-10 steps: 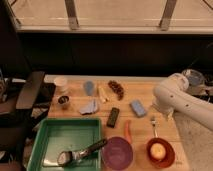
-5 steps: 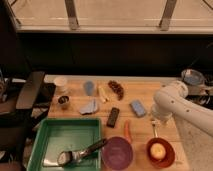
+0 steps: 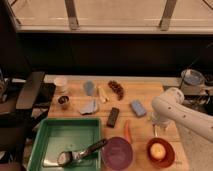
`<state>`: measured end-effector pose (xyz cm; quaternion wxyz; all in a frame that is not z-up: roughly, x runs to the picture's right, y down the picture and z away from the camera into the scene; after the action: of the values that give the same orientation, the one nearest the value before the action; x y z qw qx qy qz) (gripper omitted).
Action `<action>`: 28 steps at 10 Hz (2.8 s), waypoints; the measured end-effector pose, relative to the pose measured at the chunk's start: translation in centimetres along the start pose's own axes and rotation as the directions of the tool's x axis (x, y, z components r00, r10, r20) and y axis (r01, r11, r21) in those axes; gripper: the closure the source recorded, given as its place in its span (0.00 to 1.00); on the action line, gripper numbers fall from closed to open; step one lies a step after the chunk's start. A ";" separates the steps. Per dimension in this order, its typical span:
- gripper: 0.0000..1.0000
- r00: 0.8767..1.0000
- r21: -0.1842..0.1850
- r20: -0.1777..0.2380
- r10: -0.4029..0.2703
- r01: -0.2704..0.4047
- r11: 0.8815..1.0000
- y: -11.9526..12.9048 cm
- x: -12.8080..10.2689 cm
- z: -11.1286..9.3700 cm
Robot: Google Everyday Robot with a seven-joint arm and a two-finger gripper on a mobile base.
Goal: Place fork in purple bowl
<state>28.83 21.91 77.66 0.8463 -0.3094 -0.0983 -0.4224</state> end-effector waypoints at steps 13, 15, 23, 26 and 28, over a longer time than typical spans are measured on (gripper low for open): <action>0.56 0.997 0.051 0.078 0.019 -0.023 0.998 0.1 1.7 5.2; 0.74 0.996 0.067 0.091 0.010 -0.017 0.998 -0.5 1.5 5.2; 1.00 0.993 0.086 0.106 0.042 -0.052 0.995 -1.0 0.8 5.3; 1.00 0.995 0.074 0.077 0.071 -0.076 0.994 -1.1 1.5 4.5; 1.00 0.993 0.070 0.003 0.119 -0.119 0.990 -2.0 3.5 1.7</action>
<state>29.60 19.70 81.37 0.8803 -0.2846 -0.0941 -0.3676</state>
